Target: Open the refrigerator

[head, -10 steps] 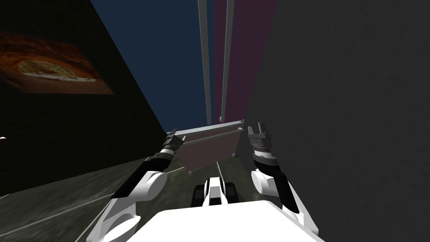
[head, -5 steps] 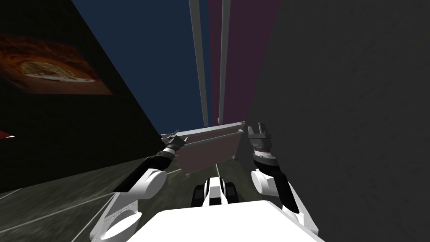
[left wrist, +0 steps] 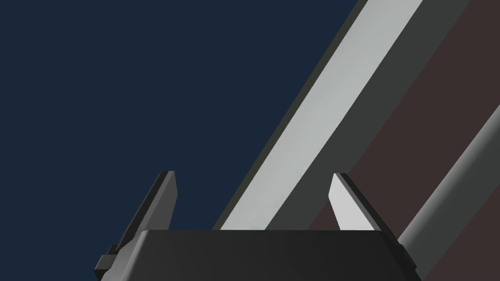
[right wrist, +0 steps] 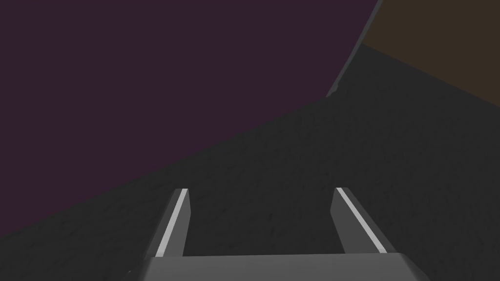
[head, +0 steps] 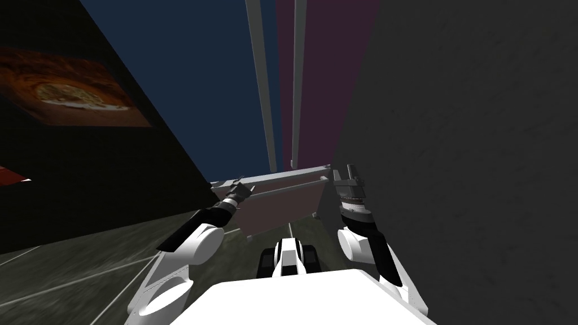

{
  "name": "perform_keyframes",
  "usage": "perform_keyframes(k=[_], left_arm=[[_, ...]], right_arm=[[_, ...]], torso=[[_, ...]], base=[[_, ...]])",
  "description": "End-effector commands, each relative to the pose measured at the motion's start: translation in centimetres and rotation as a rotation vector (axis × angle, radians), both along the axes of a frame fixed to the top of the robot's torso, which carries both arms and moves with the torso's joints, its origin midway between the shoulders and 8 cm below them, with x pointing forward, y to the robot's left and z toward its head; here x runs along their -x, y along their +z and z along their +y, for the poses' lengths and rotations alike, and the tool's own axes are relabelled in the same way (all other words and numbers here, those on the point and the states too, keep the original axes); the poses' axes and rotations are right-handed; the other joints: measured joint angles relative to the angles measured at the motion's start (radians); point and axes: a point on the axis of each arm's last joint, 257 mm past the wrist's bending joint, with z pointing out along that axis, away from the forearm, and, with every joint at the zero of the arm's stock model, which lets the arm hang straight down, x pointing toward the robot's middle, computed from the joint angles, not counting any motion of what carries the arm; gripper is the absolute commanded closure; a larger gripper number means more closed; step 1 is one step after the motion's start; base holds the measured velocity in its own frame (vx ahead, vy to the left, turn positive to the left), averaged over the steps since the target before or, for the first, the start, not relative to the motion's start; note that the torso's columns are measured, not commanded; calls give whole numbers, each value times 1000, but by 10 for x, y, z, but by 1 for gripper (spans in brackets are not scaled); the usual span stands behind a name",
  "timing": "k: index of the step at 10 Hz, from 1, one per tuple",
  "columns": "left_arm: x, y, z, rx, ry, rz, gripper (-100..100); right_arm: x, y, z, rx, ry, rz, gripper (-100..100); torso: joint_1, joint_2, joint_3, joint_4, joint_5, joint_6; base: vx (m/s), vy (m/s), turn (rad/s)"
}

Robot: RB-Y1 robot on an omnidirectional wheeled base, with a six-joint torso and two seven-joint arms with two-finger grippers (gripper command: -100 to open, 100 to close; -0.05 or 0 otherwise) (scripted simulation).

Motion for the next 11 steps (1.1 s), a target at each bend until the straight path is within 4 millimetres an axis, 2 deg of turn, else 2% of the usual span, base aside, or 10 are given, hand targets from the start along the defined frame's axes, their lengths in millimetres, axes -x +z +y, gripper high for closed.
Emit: perform_keyframes(k=[1, 6, 9, 11], left_arm=[[0, -5, -6, 28, -20, 36, -100], [1, -9, -27, 113, -83, 105, -100], [7, 0, -44, 167, -128, 124, -100], [13, 15, -55, 201, -152, 110, -100]], right_arm=[[0, 0, 0, 0, 0, 0, 0], [0, 0, 0, 0, 0, 0, 0], [0, 0, 0, 0, 0, 0, 0], [0, 0, 0, 0, 0, 0, 0]], torso=[[1, 1, 1, 0, 0, 0], [1, 2, 1, 1, 0, 0], [0, 0, 0, 0, 0, 0], [2, 0, 0, 0, 1, 0]], base=[[56, -67, 30], [73, -87, 54], [73, -109, 64], [71, -74, 39]])
